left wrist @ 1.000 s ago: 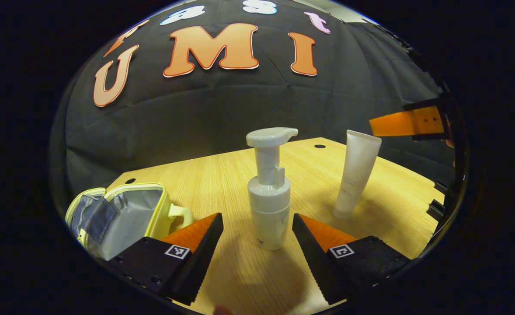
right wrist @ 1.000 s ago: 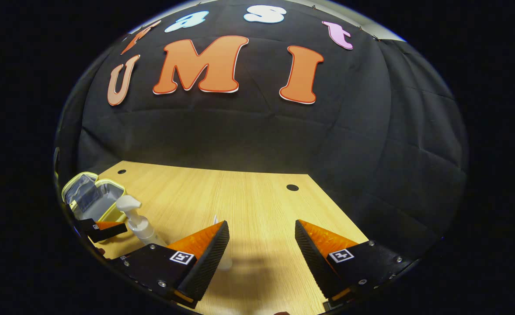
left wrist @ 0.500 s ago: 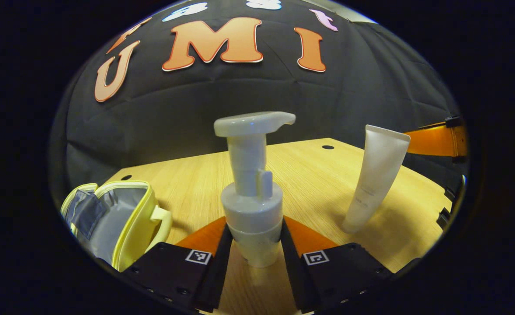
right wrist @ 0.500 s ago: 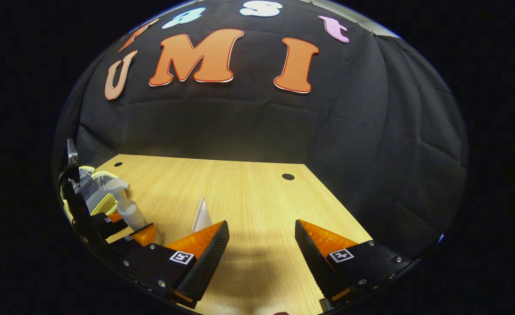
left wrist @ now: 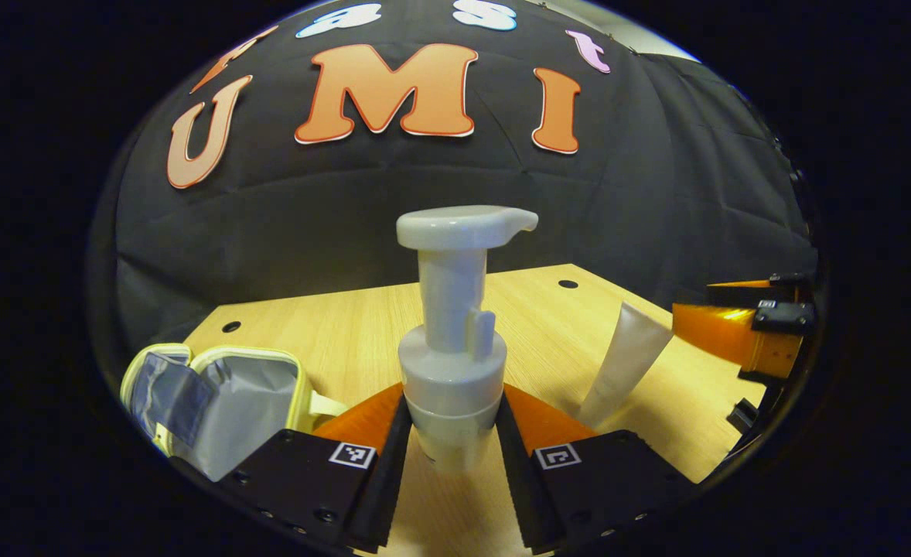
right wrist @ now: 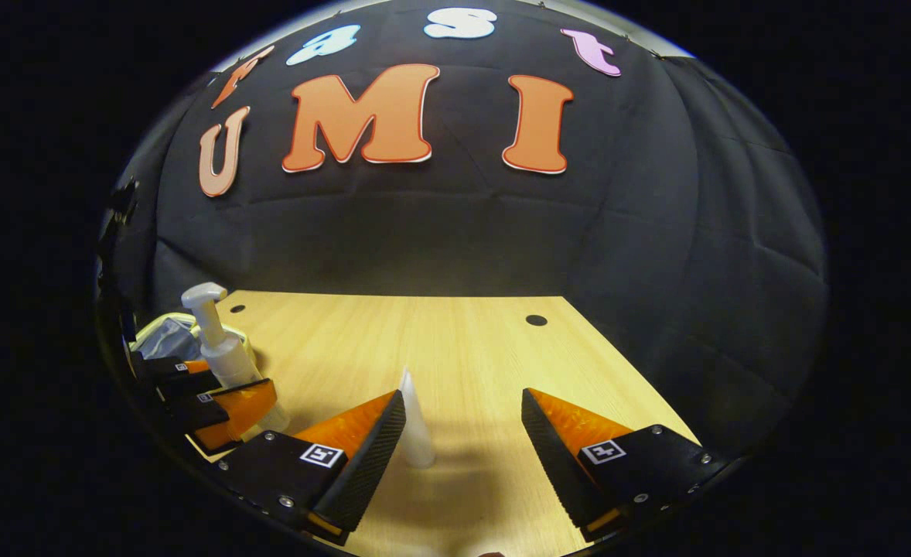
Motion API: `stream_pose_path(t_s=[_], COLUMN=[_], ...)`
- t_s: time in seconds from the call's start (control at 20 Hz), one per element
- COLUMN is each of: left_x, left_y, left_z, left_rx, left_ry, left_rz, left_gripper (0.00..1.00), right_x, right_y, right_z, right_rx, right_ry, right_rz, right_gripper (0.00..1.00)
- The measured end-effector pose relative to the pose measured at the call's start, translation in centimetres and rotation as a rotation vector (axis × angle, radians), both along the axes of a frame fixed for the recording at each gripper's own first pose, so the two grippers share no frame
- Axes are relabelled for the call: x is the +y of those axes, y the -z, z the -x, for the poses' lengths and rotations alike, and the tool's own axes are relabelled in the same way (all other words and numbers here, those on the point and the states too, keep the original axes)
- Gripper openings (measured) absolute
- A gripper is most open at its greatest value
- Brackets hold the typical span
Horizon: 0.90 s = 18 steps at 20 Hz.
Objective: First open the suitcase, pack the skin care products into it, and then close the suitcase.
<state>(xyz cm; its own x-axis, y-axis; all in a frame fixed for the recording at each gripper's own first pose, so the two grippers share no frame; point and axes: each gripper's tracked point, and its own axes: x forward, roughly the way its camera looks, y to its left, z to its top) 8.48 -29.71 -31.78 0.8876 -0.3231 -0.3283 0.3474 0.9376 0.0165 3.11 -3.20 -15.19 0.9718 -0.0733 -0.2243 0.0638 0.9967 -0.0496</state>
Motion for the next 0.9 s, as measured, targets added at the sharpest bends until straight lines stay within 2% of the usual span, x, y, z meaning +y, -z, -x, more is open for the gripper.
stream_pose_path(t_s=[0.15,0.3,0.45,0.65,0.9], left_x=[1.6,3.1,4.7,7.5,8.6], left_y=[-1.5,-2.7,-4.0,-4.5,-3.4], left_z=[0.3,0.8,1.2,1.1,1.5], left_rx=[-0.010,0.001,-0.008,-0.029,0.012], left_ry=[-0.011,-0.034,-0.077,-0.140,-0.199], left_rz=[-0.026,-0.015,-0.011,-0.060,-0.061], left_gripper=[0.60,0.61,0.61,0.60,0.60], right_x=[1.9,2.8,3.1,2.8,2.9], right_y=[-1.1,0.1,3.0,7.8,12.6], right_z=[0.0,-0.3,-1.4,-3.0,-3.9], right_rx=[-0.018,0.007,0.065,0.165,0.246], right_ry=[-0.037,-0.047,-0.039,-0.031,-0.043], right_rz=[-0.003,0.011,0.002,0.018,0.039], right_gripper=[0.96,0.96,0.96,0.96,0.83])
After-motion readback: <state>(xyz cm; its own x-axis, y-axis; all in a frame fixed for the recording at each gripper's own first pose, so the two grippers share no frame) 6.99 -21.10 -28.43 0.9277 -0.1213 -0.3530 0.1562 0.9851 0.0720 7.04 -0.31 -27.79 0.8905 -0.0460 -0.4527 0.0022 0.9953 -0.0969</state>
